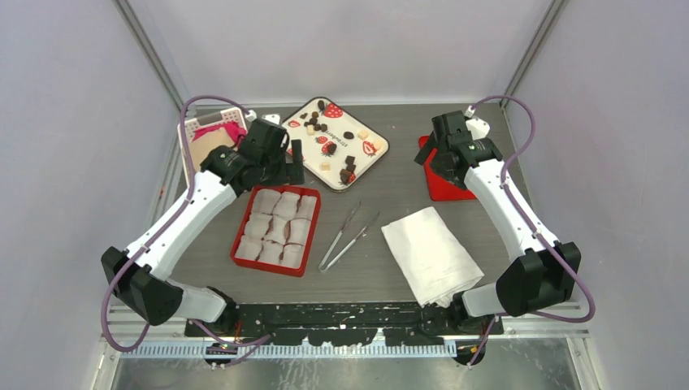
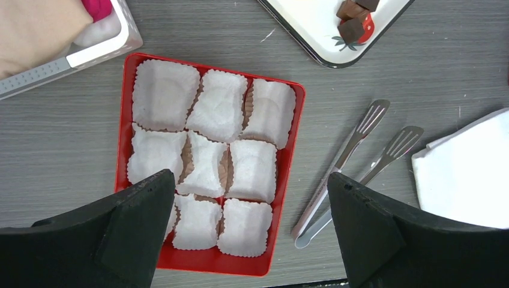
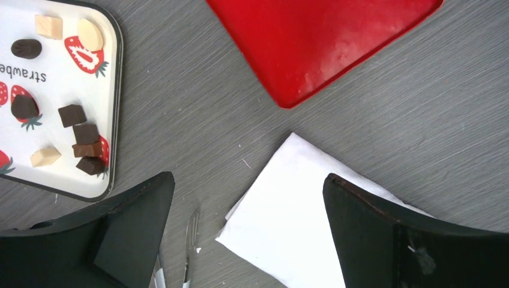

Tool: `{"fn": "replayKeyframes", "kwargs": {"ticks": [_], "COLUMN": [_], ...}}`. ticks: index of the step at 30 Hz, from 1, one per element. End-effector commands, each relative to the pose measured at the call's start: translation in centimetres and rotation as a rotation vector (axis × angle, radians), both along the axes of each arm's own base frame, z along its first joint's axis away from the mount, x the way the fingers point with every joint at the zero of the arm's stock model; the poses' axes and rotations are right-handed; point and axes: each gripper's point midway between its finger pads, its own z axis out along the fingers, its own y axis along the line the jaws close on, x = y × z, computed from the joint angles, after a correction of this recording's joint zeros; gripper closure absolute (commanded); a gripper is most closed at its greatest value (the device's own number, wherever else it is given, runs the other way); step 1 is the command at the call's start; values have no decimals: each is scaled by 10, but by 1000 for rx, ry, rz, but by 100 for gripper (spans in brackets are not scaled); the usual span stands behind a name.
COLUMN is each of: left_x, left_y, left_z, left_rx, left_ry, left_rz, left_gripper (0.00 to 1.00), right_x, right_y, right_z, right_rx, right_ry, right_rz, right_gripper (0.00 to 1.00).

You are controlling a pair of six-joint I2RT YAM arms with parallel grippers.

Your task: Pack the chocolate

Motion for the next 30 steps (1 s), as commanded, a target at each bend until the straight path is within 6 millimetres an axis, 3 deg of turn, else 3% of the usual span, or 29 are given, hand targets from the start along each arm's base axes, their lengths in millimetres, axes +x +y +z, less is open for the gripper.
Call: {"fn": "replayKeyframes", "kwargs": {"ticks": [1,6,10,13,19,23,30], "left_x": [-3,-4,-7,-13,-30,-34,-24], "left_y": [3,-2,-23,-47,-99,-132,-156], "left_z": [13,13,17,9,-32,-65,-116], "left_rx": [-29,-31,-63,10,224,181,188], "left_ry": [-46,-66,-97,-75,15,89,176], "left_rz": [13,-46,-161,-255,-434,-479,-442], "left_gripper": [1,4,8,11,16,25,38], "right_x": [2,-1,-5,-7,-8,-9,-13], "right_y": [2,2,1,1,1,2,4], "right_z": [18,13,7,4,0,-3,-9], "right_rx": [47,50,48,49,47,47,52], "right_ry": [-76,-63,-48,-39,-25,-13,12], "right_rz": [-19,-20,-24,-23,-24,-17,-7], "right_gripper": [0,0,0,0,0,0,0]}}
